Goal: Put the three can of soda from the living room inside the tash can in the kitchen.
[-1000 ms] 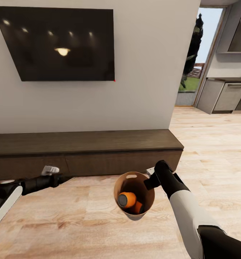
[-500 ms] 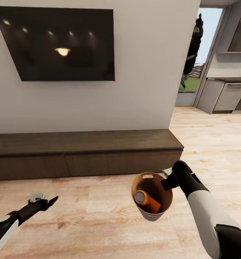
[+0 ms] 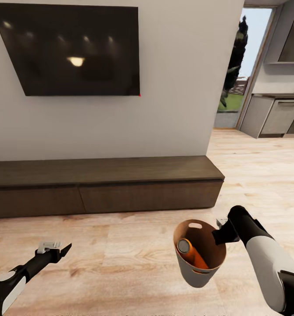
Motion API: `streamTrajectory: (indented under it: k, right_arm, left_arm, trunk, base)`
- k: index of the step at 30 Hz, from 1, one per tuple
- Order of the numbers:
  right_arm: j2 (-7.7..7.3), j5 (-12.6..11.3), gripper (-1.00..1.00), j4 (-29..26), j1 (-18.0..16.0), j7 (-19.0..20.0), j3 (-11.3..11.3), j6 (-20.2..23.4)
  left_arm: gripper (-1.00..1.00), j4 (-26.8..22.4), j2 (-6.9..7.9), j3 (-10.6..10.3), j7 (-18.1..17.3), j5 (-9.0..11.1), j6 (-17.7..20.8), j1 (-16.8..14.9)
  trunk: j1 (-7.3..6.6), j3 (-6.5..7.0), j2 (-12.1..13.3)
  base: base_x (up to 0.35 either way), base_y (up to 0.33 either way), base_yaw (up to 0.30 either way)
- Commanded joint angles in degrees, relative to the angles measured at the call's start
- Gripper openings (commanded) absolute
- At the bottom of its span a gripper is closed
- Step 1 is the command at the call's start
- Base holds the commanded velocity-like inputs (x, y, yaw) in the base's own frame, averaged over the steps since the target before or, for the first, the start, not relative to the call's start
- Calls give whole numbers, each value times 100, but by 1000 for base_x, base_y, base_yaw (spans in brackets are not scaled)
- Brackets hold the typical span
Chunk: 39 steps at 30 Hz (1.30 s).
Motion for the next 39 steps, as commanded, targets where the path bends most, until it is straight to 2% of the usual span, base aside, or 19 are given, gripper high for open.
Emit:
streamTrajectory:
  k: [1, 4, 9, 30, 39]
  right_arm:
    - [-40, -273, -100, 40, -6, 41, -24, 9]
    - [-129, -404, -100, 117, -6, 45, -26, -79]
    - [-185, -535, -100, 147, -6, 47, -22, -177]
    - [-188, -570, -100, 163, 2, 46, -12, -273]
    - [-191, -568, -100, 162, 3, 47, -12, -273]
  left_arm:
    - [100, 6, -2, 0, 3, 0, -3, -1]
    - [100, 14, -4, 4, -2, 0, -11, -1]
    - [100, 21, -2, 7, 4, 0, -15, -1]
    - [100, 27, -4, 0, 7, -1, -21, 1]
    - [100, 29, -4, 0, 7, -5, -24, 3]
  trunk:
    - [21, -17, -42]
    - [87, -71, -163]
    - [87, -71, -163]
    - [549, -448, -1005]
    - [572, -647, -1018]
  base:
    - [0, 0, 0]
    - [0, 0, 0]
    - [0, 0, 0]
    - [0, 0, 0]
    - [0, 0, 0]
